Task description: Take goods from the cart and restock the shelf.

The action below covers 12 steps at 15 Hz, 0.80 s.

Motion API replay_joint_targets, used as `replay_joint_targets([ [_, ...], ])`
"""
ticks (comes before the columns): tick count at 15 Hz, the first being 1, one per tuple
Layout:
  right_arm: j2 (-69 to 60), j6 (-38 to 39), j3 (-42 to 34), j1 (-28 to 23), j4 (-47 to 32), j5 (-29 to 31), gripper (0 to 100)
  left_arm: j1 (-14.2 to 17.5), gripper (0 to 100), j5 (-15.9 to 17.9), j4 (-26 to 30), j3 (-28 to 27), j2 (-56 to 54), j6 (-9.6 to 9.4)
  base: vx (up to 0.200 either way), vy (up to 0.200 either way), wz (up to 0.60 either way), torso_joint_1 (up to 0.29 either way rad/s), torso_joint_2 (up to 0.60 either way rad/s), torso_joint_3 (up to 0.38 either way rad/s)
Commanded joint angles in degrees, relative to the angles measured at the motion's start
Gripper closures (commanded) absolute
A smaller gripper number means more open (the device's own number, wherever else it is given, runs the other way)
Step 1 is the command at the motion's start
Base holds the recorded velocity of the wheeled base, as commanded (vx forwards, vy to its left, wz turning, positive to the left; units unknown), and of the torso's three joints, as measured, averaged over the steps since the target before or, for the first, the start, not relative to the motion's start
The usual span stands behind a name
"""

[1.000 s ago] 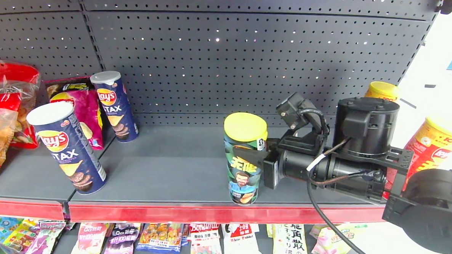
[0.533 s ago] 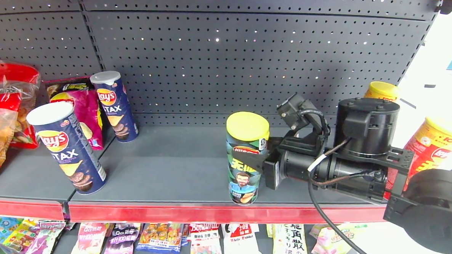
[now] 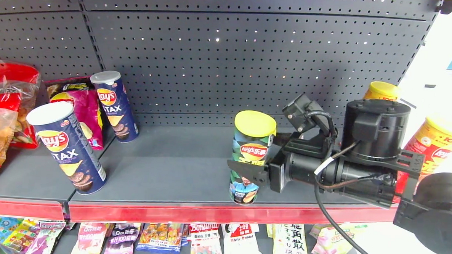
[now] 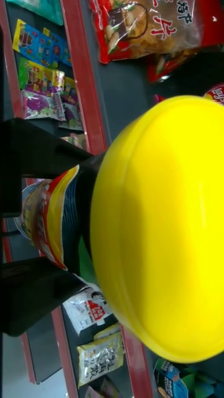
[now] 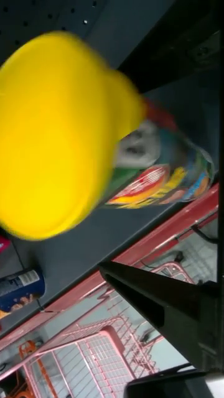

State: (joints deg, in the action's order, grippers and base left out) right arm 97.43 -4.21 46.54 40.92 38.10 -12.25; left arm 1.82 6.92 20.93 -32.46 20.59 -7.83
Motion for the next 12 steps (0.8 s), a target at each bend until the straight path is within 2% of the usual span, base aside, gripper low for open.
replay_joint_targets([
  [1,-3.74,-0.01,-3.65,0.03,0.05,0.03,0,0.03,100,0.02,-0.01,-0.06,-0.02,0.00,0.000,0.000,0.00,0.000,0.00,0.000],
  [4,-7.69,-0.10,-7.78,0.03,0.05,0.12,0,0.03,100,0.11,0.07,0.03,0.06,-0.08,0.000,0.000,0.00,0.000,0.00,0.000],
  [8,-17.01,-0.28,-17.19,-1.90,-0.13,0.21,0,0.03,100,0.11,-0.01,0.56,0.33,-0.08,0.000,0.000,0.00,0.000,0.00,0.000],
  [10,-26.76,-0.54,-24.75,-3.31,-0.92,2.50,0,-0.06,100,0.11,-0.01,0.03,1.12,-0.08,0.000,0.000,0.00,0.000,0.00,0.000],
  [11,-27.64,-0.54,-25.36,-3.57,-0.92,2.94,0,0.03,100,0.11,-0.01,-0.06,1.29,-0.08,0.000,0.000,0.00,0.000,0.00,0.000],
  [12,-34.67,-0.98,-27.30,-6.47,-3.20,7.07,0,0.03,100,0.11,-0.01,-0.50,2.17,-0.08,0.000,0.000,0.00,0.000,0.00,0.000],
])
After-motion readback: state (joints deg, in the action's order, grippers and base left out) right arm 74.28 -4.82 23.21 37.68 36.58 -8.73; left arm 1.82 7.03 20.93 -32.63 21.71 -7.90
